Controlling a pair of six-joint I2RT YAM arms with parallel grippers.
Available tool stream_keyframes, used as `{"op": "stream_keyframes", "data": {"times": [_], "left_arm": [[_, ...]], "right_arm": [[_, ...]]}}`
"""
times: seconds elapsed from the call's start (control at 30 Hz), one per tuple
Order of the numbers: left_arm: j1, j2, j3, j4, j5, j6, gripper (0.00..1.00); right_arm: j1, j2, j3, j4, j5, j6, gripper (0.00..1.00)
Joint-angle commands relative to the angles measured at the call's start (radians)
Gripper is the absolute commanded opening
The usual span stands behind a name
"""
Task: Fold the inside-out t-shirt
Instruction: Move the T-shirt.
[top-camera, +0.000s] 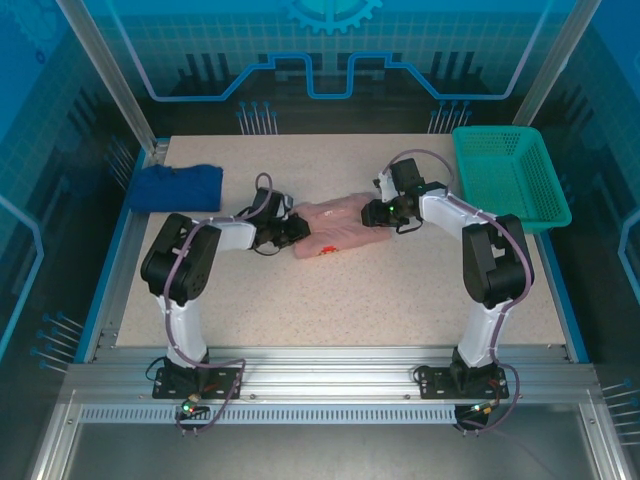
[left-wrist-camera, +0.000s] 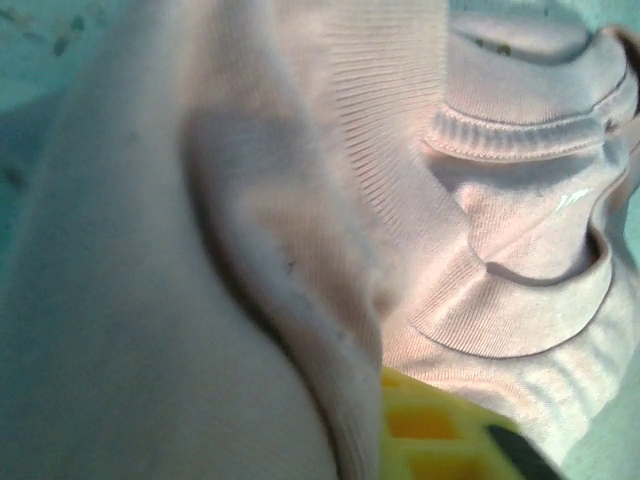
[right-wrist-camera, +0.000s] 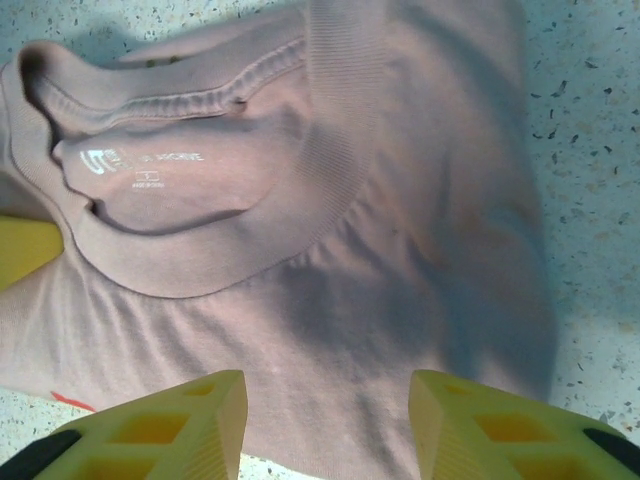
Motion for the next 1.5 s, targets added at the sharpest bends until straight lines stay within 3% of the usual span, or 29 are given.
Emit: {"op": "stream_keyframes", "data": {"times": [0.0,0.13,0.2,0.33,0.5,0.8,1.0,1.2,1.47], "left_arm": [[0.019,0.016,0.025,0.066,0.037,0.060,0.00],[0.089,0.006,0.044,0.030,0.139,0.128,0.00],[0.130,-0.018,0.074,-0.053,0.179,0.180,0.00],[0.183,-0.066,0.175,-0.301,0.154,0.333,0.00],[0.240,-0.056,0.406,-0.677,-0.033,0.601,0.00],[0.314,0.036,0.874,-1.072,-0.339,0.891,0.00],[0.380,0.130,1.114,-1.190,-0.444,1.029,0.00],[0.442,0.222,1.282,-1.259,-0.444,1.088,0.00],[0.490,0.219,1.304,-1.251,-0.426,1.114,0.00]], "right_arm": [[-0.001,0.003,0.001,-0.002,-0.007,0.001,0.46],[-0.003,-0.018,-0.010,-0.009,0.002,-0.006,0.46],[-0.008,-0.039,-0.017,-0.012,0.018,-0.012,0.46],[-0.017,-0.077,-0.017,0.006,0.032,-0.018,0.47],[-0.018,-0.100,0.008,0.061,0.010,-0.006,0.47],[0.003,0.000,0.091,0.142,-0.063,0.033,0.48],[0.005,0.014,0.094,0.132,-0.031,0.011,0.47],[0.007,0.008,0.091,0.121,-0.016,0.000,0.48],[0.012,0.023,0.087,0.122,-0.010,0.000,0.47]]}}
